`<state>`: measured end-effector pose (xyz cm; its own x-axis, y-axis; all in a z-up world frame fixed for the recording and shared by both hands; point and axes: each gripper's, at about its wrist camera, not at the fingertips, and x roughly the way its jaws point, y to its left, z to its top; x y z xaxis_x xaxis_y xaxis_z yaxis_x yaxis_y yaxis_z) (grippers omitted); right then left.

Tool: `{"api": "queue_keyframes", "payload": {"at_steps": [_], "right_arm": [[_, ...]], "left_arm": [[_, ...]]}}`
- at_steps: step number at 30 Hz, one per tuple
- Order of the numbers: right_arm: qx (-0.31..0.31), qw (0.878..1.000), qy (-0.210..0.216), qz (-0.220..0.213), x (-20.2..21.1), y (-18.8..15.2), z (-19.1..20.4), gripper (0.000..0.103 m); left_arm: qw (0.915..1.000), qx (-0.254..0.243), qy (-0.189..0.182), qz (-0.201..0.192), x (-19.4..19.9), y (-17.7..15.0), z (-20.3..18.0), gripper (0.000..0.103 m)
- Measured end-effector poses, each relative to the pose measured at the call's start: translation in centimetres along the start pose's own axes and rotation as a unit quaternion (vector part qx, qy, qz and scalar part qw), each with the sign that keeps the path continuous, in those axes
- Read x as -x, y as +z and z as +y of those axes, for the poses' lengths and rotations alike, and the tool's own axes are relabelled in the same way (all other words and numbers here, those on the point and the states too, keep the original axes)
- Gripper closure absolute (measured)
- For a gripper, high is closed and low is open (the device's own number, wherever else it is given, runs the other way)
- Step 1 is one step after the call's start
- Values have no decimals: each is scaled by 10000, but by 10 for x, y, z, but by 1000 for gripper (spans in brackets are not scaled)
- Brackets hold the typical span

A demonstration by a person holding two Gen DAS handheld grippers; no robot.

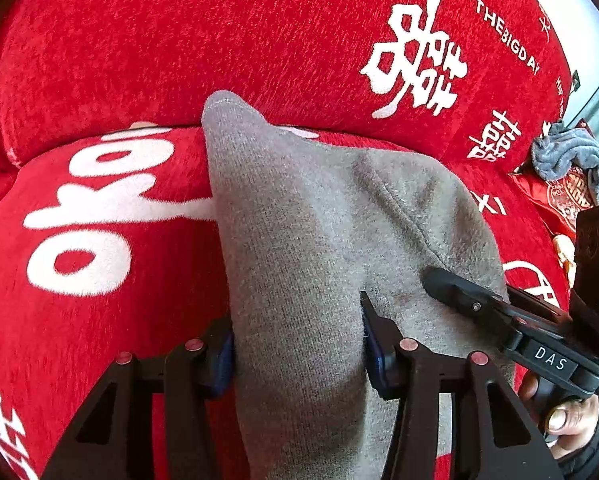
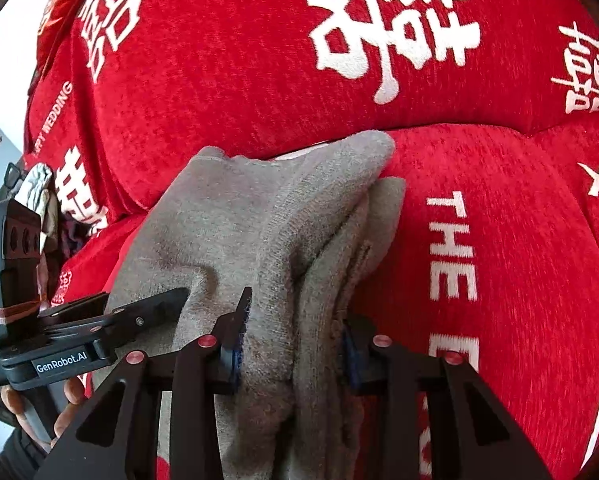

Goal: Fold small clothes

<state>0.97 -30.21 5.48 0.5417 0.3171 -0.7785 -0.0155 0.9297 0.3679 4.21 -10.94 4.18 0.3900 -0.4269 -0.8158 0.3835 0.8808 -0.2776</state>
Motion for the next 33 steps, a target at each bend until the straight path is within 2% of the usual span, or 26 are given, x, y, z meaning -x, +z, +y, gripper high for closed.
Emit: {"api": "queue_keyframes", "payload": {"at_steps": [20, 33], "right_arm": [[330, 9994, 90, -41, 35, -70, 41, 63], [513, 9986, 104, -92, 53, -110, 57, 63]], "left_arm": [[9997, 22, 115, -220, 53, -84, 6, 50], [9989, -59, 227, -395, 76, -125, 5, 50]]}}
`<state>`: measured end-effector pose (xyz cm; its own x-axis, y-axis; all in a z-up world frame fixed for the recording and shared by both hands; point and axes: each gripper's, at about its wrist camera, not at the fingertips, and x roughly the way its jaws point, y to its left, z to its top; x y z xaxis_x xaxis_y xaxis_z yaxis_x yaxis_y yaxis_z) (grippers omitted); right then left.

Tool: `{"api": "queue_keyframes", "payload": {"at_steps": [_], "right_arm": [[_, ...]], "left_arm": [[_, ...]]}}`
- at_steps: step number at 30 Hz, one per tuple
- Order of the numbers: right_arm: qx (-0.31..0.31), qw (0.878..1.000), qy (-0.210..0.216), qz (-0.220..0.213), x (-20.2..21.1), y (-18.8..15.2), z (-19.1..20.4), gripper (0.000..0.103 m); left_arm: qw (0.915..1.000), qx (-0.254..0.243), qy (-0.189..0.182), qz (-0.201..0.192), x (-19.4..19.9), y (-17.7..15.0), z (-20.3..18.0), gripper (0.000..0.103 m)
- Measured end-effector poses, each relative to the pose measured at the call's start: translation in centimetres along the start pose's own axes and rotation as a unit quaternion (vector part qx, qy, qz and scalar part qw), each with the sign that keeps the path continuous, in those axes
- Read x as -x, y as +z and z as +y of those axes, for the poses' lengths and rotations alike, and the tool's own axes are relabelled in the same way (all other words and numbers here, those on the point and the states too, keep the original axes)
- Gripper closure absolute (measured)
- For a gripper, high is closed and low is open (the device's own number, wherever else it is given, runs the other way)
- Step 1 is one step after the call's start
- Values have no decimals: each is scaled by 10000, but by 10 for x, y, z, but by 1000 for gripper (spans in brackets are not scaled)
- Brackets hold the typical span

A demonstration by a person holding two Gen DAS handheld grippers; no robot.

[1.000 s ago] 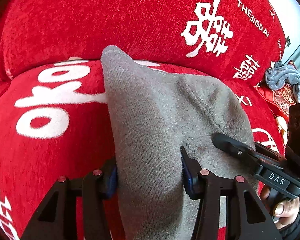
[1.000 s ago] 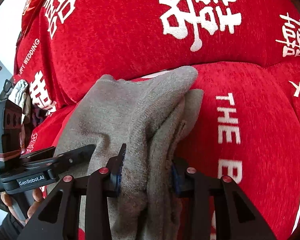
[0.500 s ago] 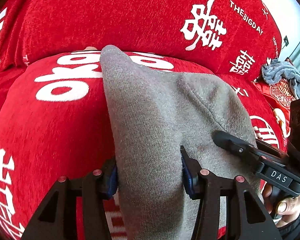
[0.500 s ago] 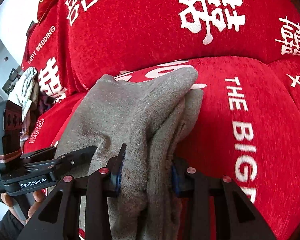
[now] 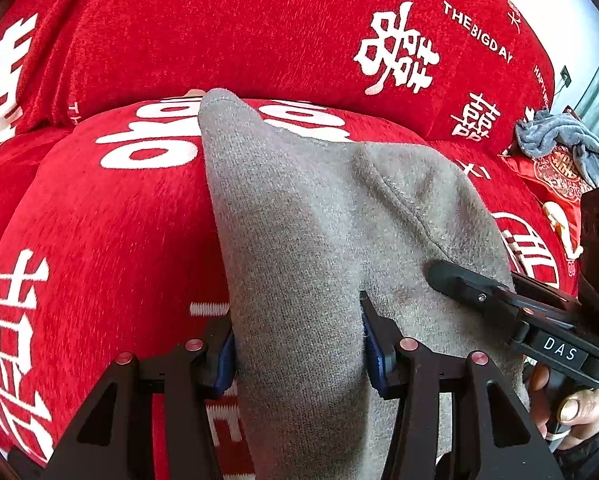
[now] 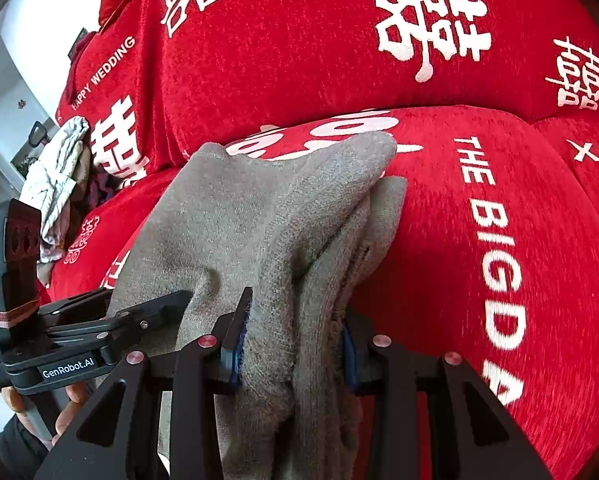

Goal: Fold small clothes

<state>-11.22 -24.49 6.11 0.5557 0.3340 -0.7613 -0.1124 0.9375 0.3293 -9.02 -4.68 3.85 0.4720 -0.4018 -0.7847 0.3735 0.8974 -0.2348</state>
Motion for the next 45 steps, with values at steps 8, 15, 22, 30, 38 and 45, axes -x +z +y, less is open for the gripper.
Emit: {"api": "queue_keyframes", "payload": {"at_steps": [8, 15, 22, 30, 38, 45], "right_arm": [[72, 10000, 30, -46, 6, -19, 6, 63], [108, 9999, 59, -112, 10, -29, 9, 63], [87, 9999, -19, -115, 11, -37, 4, 54], [553, 9964, -140, -633, 46, -18, 16, 44], [541, 9965, -551, 326, -32, 24, 10, 42], [902, 9943, -506, -242, 13, -3, 32, 42]], "left_arm": [[9999, -42, 51, -126, 11, -23, -1, 50], [9997, -73, 44, -220, 16, -36, 1, 50], [9981, -135, 449, -391, 24, -44, 3, 25], [9912, -230, 1169, -575, 31, -28, 8, 21], [9854, -506, 1601, -286, -6, -10, 6, 21], [9859, -511, 1510, -501, 15, -23, 1, 21]]}}
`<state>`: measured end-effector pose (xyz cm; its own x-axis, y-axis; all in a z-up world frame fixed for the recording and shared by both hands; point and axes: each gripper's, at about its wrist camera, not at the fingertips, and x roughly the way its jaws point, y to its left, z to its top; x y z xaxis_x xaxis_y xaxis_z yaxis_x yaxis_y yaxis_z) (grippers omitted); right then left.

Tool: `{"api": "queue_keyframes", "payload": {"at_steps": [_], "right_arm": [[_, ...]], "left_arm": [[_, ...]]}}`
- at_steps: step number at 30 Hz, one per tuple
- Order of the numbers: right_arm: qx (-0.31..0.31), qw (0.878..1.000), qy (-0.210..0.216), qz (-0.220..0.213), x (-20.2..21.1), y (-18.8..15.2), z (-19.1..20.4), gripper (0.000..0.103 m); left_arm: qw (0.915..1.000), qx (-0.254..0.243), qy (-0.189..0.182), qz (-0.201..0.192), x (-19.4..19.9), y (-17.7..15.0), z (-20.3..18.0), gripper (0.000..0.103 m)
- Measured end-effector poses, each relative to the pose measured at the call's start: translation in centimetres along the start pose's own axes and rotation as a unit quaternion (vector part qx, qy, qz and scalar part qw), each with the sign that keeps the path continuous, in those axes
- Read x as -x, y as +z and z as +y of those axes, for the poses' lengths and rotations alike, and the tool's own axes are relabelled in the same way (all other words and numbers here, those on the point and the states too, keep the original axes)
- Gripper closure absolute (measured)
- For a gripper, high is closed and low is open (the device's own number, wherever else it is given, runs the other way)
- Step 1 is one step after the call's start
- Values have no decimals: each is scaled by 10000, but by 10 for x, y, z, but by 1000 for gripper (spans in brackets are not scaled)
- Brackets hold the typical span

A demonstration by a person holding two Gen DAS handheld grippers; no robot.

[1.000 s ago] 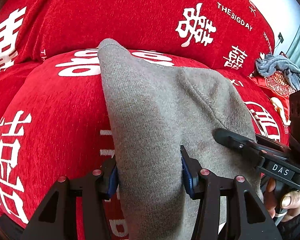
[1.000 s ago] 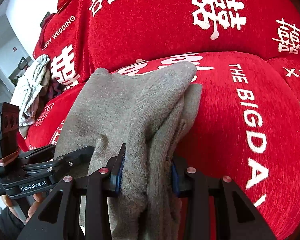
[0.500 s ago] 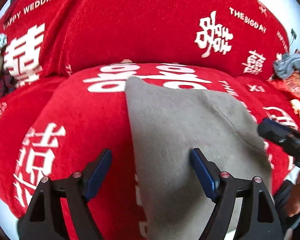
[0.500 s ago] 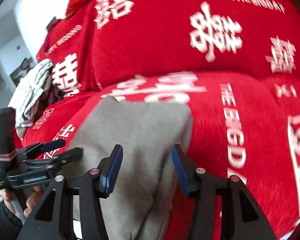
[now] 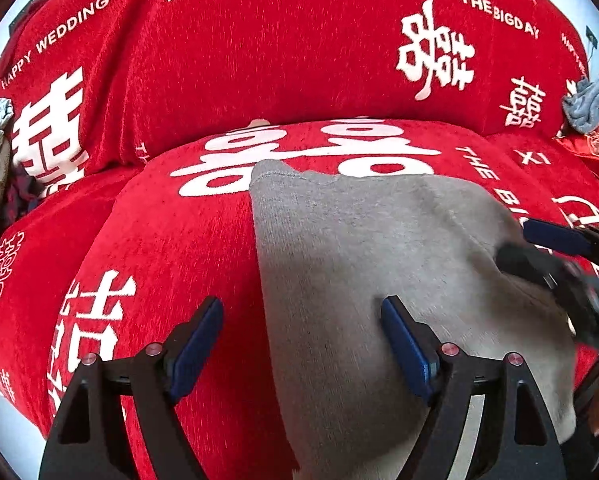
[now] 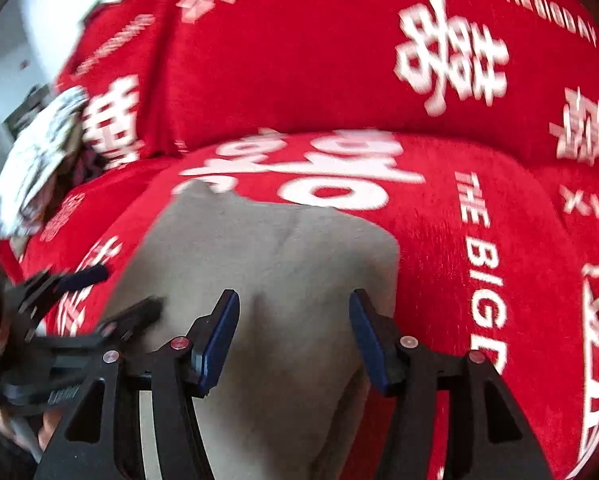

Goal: Fold small clothes

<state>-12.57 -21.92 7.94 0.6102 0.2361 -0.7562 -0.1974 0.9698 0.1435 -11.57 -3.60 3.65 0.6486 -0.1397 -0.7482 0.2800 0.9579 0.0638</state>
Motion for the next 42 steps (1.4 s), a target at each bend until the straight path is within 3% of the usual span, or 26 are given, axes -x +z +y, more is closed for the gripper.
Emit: {"api": "queue_keyframes", "payload": {"at_steps": [6, 11, 14, 17, 20, 25, 27, 32, 36, 42], "right_arm": [[665, 9971, 116, -357, 38, -43, 38, 42], [904, 9959, -38, -44, 22, -77, 44, 43], [928, 9956, -71, -145, 24, -90, 43, 43], [1039, 9944, -168, -64, 23, -98, 46, 43], [975, 9951, -156, -70, 24, -101, 45, 43], [954, 9946, -338, 215, 26, -102, 50, 42], [923, 9936, -505, 400, 33, -98, 57, 36], [703, 9936, -887, 63, 50, -79, 63, 25], [538, 9917, -1162, 55, 49, -69, 64, 25], [236, 9928, -1174, 37, 49, -68, 61, 25]], "left_arm": [[9998, 20, -25, -174, 16, -17, 3, 21], [9998, -84, 23, -199, 19, -26, -1, 21], [9992, -231, 180, -264, 21, -31, -8, 21], [9996, -161, 112, -225, 20, -32, -4, 20], [9998, -70, 16, -182, 20, -34, 0, 20], [9993, -249, 202, -176, 30, -40, -8, 20], [9991, -256, 244, -229, 41, -42, -11, 20], [9987, -213, 276, -362, 53, -44, -13, 20], [9989, -5, 191, -427, 59, -45, -7, 20], [9989, 293, -107, -363, 61, -50, 2, 20]]}}
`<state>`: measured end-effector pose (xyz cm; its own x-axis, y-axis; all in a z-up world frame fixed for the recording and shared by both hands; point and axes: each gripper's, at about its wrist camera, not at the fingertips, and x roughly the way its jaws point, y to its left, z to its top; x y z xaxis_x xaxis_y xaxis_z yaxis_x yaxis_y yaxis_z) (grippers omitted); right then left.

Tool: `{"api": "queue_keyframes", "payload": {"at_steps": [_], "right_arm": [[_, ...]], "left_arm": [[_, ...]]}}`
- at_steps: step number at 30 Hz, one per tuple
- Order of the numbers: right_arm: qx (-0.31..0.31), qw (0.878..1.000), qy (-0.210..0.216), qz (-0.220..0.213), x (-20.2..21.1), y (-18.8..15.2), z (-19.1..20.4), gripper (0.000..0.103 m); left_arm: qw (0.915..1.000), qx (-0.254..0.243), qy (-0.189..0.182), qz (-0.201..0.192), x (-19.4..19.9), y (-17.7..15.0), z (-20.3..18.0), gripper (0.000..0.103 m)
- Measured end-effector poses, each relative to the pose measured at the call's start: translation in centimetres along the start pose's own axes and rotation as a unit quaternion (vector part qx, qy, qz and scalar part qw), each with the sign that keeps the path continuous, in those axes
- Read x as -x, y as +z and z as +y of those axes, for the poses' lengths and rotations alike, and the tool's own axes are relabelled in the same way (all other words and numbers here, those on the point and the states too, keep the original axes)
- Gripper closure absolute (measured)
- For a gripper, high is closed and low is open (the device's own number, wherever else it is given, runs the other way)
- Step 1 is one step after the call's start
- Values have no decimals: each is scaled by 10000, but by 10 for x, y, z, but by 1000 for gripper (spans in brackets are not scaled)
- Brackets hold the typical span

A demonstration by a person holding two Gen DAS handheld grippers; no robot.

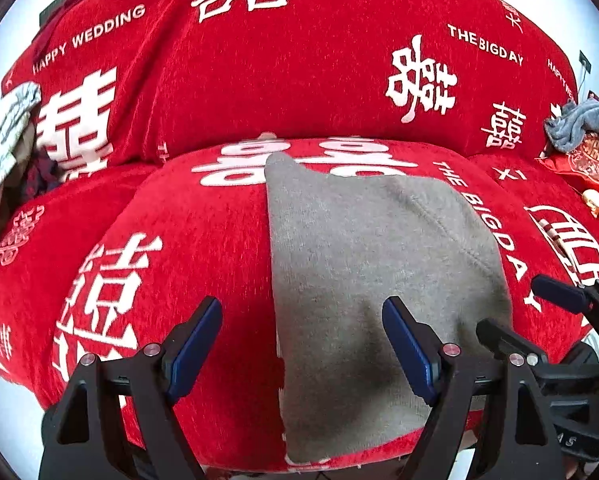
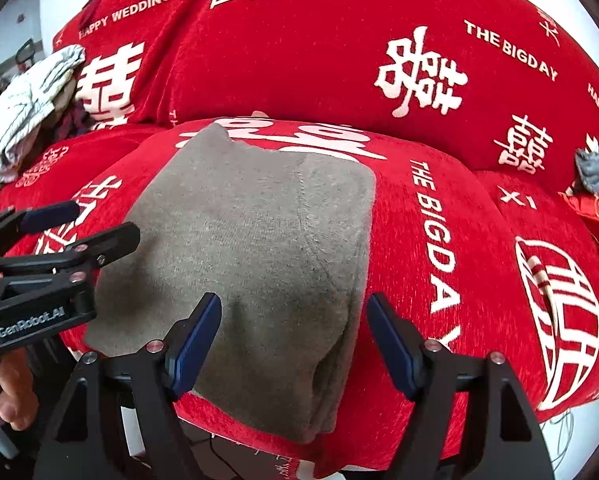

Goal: Fold small clothes

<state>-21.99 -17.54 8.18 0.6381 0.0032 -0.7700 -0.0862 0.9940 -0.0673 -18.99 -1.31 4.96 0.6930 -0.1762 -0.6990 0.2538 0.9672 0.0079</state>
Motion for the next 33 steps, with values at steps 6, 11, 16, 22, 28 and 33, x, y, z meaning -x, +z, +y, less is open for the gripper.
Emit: {"api": "queue_keyframes", "payload": {"at_steps": [6, 11, 16, 22, 28, 33], "right_arm": [[-95, 9999, -65, -29, 3, 0, 3, 25], [-79, 9999, -129, -30, 6, -4, 7, 25], [-67, 9998, -165, -64, 10, -4, 10, 25], [-35, 9998, -152, -135, 15, -3, 14, 25], [-32, 9998, -147, -153, 17, -3, 15, 25], [-36, 9997, -141, -173, 19, -1, 15, 25]], "left_arm": [[9989, -196, 426, 0, -1, -9, -9, 20], [9985, -249, 495, -39, 4, -11, -10, 20], [9990, -138, 426, -81, 11, -11, -5, 20], [9993, -96, 325, -132, 16, -10, -4, 20], [9990, -154, 391, -173, 19, -10, -8, 20], [9987, -174, 430, -200, 21, -9, -9, 20]]}}
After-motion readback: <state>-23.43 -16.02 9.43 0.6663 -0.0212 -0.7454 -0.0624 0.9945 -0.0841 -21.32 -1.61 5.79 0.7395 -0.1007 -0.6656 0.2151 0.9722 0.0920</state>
